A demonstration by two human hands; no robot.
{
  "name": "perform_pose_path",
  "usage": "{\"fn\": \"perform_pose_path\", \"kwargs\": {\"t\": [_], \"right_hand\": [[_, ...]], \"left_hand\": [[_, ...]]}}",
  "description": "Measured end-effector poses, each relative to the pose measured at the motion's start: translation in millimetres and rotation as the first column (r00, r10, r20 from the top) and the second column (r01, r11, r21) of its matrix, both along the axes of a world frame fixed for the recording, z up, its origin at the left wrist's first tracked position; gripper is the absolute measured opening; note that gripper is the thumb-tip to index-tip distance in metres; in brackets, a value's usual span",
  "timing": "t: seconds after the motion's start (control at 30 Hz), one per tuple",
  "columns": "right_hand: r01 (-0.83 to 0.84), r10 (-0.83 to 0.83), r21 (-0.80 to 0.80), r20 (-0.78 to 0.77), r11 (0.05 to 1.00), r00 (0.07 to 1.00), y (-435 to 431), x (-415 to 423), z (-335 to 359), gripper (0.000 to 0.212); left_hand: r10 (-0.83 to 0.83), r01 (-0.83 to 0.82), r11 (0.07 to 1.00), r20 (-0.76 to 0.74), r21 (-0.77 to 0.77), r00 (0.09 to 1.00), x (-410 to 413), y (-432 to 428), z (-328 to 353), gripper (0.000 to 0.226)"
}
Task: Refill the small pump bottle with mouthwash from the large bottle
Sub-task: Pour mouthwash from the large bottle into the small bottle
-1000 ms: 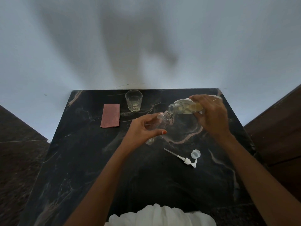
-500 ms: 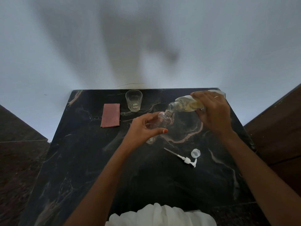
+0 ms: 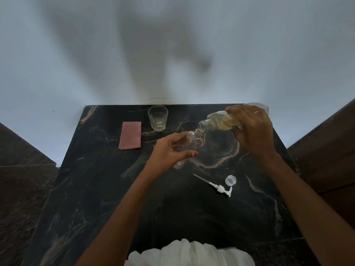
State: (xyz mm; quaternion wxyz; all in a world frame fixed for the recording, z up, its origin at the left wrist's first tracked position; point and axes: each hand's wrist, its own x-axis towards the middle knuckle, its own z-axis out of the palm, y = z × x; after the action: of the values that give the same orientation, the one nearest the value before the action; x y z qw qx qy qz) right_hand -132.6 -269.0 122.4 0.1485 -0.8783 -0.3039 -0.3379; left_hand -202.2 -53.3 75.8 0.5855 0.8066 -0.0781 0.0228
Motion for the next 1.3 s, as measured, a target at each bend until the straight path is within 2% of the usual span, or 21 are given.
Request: {"fn": "perform_pose_path", "kwargs": {"t": [0.63, 1.3], "right_hand": [[0.004, -0.001, -0.038, 0.064, 0.999, 0.998, -1.9, 3.4, 0.4, 0.033], [0.008, -0.006, -0.048, 0.057, 0.999, 0.998, -3.0, 3.1, 3.5, 0.032]], "left_hand": [[0.004, -0.004, 0.999, 0.002, -0.052, 1.000, 1.6, -2.2, 0.6, 0.054], [-0.009, 0.009, 0.999, 0.003, -0.042, 1.000, 3.0, -2.4, -0.8, 0.055]]}}
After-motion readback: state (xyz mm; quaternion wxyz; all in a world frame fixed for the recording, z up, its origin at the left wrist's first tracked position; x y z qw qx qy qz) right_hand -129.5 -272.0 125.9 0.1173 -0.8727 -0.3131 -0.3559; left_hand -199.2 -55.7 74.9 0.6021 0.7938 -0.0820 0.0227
